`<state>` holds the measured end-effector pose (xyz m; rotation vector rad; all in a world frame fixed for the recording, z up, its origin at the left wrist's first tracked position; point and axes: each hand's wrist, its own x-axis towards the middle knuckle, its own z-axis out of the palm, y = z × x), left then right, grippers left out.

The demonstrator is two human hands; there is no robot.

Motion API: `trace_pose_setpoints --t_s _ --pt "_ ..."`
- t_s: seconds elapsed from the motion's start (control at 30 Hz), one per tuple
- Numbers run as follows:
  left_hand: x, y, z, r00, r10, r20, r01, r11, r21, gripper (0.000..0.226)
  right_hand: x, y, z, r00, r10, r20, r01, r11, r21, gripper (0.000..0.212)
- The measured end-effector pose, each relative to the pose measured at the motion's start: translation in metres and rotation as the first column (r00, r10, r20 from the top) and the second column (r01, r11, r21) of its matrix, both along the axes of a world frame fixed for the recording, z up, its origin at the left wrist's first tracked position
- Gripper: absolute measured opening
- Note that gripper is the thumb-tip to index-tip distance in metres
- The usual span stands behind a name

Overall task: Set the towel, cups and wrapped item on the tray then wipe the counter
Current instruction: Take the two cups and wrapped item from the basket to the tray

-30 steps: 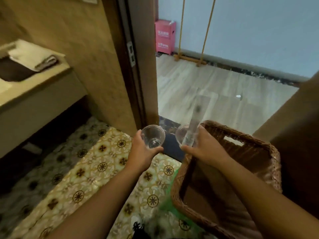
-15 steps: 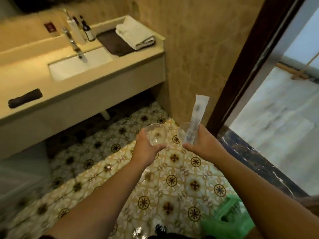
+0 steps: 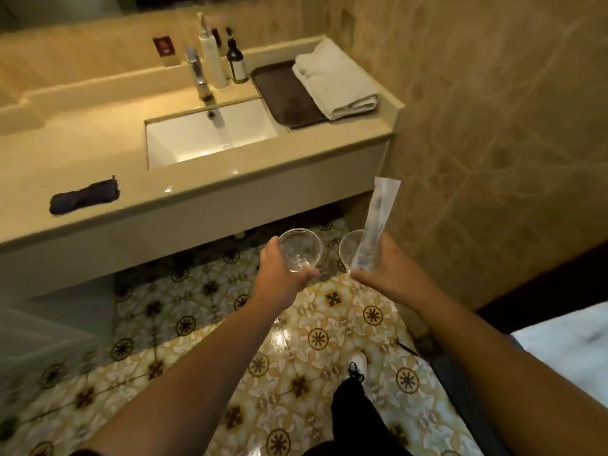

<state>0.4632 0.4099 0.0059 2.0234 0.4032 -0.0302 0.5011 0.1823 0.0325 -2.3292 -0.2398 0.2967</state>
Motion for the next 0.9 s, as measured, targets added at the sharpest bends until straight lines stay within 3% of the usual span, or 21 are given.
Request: trace_pose_setpoints --t_s 0.13,0.37,0.47,0.63,0.9 --pt "0.091 0.009 0.011 0.997 0.072 0.038 -0.073 0.997 0.025 0.08 0.105 0.01 0.011 0.998 0.058 -0.017 -0.058 0.998 0.009 0.085" --pt "0.236 0.026 0.033 0.985 0.169 0.037 -0.17 0.984 0.044 0.101 0.287 0.039 0.042 0.994 0.111 -0.01 -0.111 0.991 -0.076 0.095" --pt "0.297 0.046 0.033 0.977 0.203 0.061 -0.207 0.975 0.075 0.098 0.352 0.065 0.043 0.995 0.098 -0.009 -0.098 0.987 -0.126 0.102" --pt "0.42 0.094 0.014 0.979 0.192 0.074 -0.2 0.973 0.115 0.104 0.46 0.107 0.025 0.994 0.096 0.045 -0.088 0.984 -0.152 0.096" --pt "0.603 0.165 0.012 0.983 0.167 0.074 -0.171 0.984 0.057 0.095 0.625 0.179 0.023 0.996 0.082 -0.046 -0.085 0.993 -0.079 0.091"
